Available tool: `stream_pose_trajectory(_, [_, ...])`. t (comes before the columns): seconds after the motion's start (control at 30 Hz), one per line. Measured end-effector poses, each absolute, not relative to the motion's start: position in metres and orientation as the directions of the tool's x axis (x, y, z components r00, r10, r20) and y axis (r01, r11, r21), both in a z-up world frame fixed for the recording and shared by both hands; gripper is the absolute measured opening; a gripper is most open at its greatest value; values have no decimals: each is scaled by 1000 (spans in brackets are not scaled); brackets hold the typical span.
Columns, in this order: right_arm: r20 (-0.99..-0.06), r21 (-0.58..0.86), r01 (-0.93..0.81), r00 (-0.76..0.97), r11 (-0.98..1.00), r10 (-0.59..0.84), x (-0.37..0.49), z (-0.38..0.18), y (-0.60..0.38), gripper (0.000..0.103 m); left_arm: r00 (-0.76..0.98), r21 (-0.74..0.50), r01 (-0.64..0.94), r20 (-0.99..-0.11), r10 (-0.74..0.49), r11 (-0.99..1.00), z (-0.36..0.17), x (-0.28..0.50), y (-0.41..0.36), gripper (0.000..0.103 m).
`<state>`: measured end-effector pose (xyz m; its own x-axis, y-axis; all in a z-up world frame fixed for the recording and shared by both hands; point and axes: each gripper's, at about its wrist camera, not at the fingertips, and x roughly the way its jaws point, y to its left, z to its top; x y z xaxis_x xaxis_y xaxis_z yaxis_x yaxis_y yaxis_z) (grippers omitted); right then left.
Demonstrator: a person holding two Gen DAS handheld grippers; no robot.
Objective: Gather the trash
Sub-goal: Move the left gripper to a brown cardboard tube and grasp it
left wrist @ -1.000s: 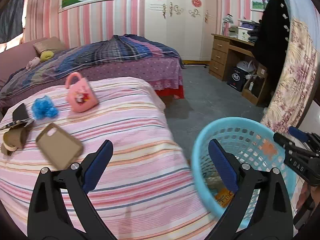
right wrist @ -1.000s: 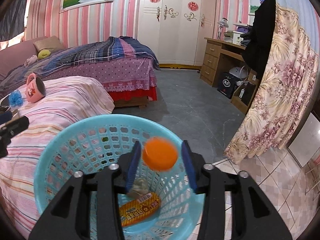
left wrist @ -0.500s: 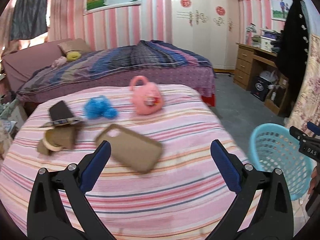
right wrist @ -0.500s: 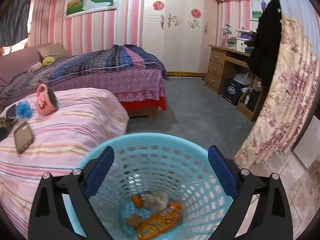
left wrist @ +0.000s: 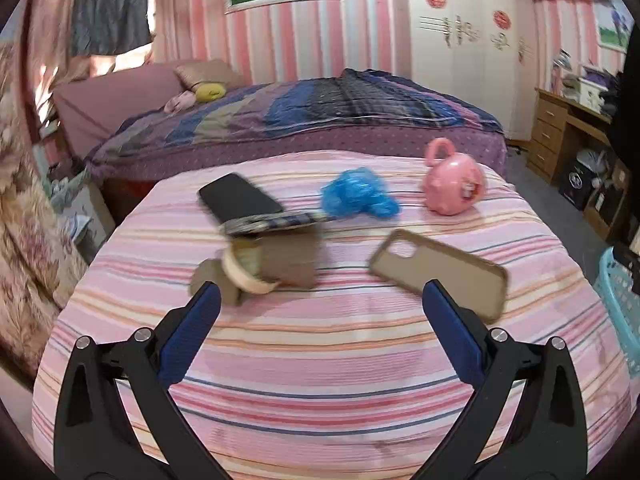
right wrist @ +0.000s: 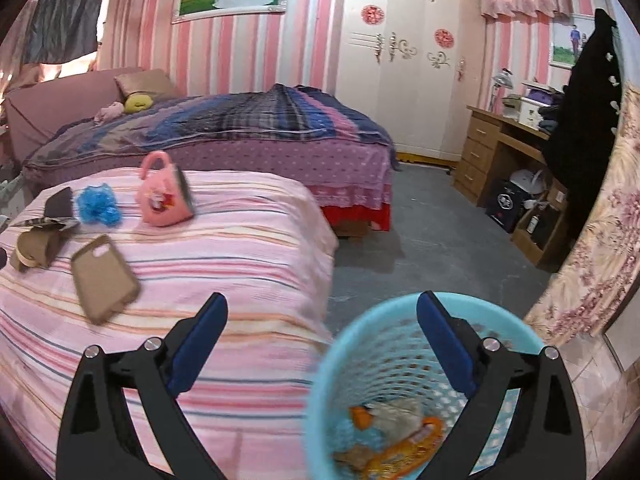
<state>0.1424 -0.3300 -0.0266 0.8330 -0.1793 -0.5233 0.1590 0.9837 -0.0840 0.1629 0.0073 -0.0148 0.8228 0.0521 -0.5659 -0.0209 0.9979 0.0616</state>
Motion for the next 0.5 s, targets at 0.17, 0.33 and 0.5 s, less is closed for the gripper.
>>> stream_pose_trajectory(0.17, [-532, -129, 97, 833, 987, -151, 155, -35, -291, 94, 808, 90, -64, -580, 105, 994, -32, 169, 43, 97])
stream_pose_trajectory(0.33, [-545, -157, 54, 828, 986, -132, 163, -38, -262, 94, 783, 108, -92, -607, 139, 990, -45, 177, 67, 98])
stream_pose_trajectory(0.5, [-576, -127, 27, 812, 992, -95, 173, -46, -245, 94, 751, 58, -125, -647, 132, 991, -53, 188, 96, 97])
